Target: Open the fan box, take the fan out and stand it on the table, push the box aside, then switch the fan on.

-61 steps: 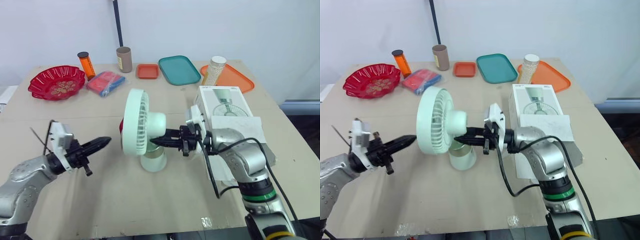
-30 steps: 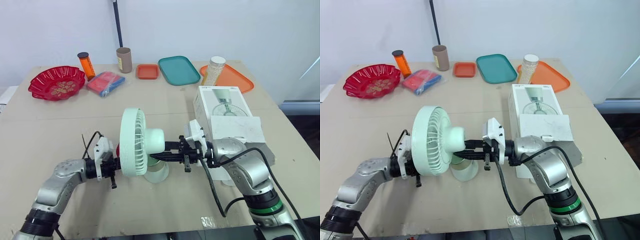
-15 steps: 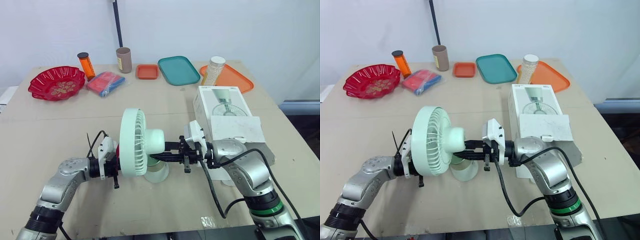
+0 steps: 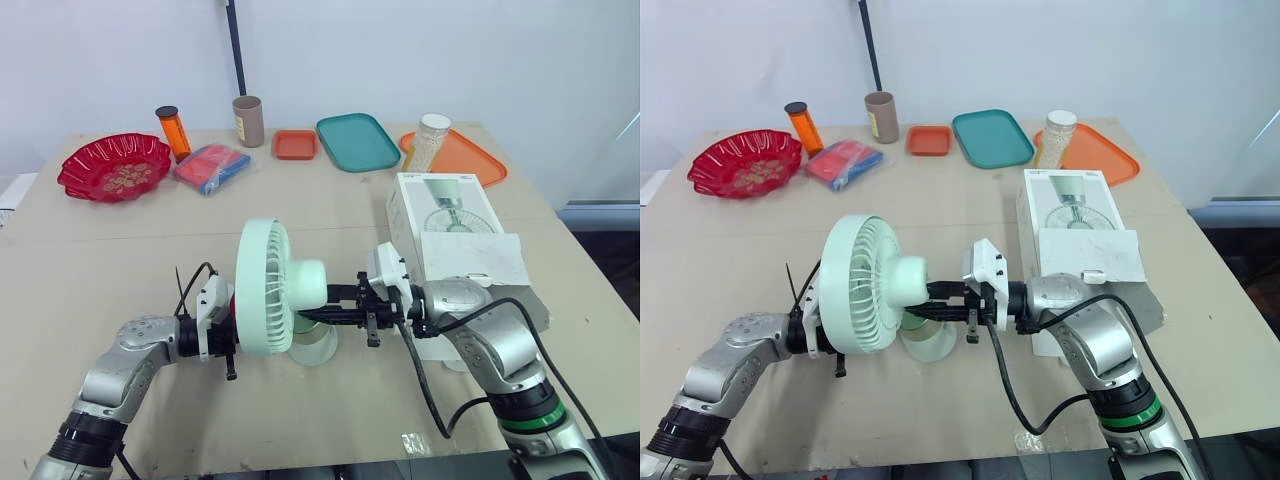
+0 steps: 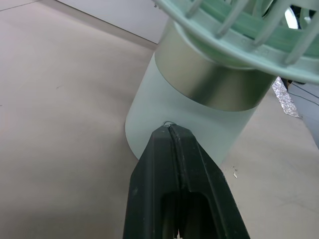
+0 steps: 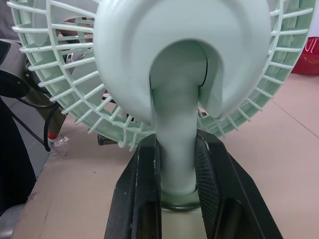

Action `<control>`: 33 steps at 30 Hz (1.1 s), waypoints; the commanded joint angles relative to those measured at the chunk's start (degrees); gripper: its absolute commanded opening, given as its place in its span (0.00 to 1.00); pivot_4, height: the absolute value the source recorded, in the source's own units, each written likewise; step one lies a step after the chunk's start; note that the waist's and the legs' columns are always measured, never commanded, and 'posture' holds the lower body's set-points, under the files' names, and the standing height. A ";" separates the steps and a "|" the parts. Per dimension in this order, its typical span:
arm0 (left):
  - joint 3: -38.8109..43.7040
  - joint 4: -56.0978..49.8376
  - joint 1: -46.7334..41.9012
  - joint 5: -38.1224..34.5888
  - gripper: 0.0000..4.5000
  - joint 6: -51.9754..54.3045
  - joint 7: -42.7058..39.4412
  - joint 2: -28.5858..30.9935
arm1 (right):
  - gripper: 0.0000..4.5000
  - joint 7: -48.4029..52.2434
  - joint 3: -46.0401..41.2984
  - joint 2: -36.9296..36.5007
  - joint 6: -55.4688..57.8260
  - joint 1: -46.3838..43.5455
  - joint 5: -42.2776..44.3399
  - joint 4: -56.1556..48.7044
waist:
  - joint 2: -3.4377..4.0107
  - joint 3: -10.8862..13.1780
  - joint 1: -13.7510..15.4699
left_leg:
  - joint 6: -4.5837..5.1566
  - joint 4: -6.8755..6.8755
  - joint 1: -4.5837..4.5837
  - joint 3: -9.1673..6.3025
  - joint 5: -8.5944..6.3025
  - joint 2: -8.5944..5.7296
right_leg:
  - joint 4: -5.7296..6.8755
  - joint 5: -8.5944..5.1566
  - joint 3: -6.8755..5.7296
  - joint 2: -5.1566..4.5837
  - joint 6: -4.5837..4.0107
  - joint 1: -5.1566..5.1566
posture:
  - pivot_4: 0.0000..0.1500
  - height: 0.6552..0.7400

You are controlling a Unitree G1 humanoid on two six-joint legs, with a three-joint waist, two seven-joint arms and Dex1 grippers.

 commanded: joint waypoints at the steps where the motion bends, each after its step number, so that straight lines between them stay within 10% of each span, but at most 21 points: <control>1: -1.48 -1.18 -1.23 -0.29 0.01 0.26 -1.21 -0.44 | 0.10 -0.05 0.99 -0.06 -0.47 0.34 -0.25 -1.52 | 0.00 0.00 0.00 | 0.00 0.00 0.02 0.00 0.00 0.00 | 0.00 0.00 0.00 0.00 0.00 0.02 | 1.00 1.00; 33: -1.52 -3.23 -0.59 0.30 0.01 1.01 -1.01 -0.29 | 0.10 -0.59 1.72 0.63 -0.15 0.21 0.10 -1.79 | 0.01 0.00 0.03 | 0.05 -0.01 0.28 -0.10 -0.03 -0.02 | -0.08 -0.04 -0.02 0.00 0.06 0.36 | 1.00 1.00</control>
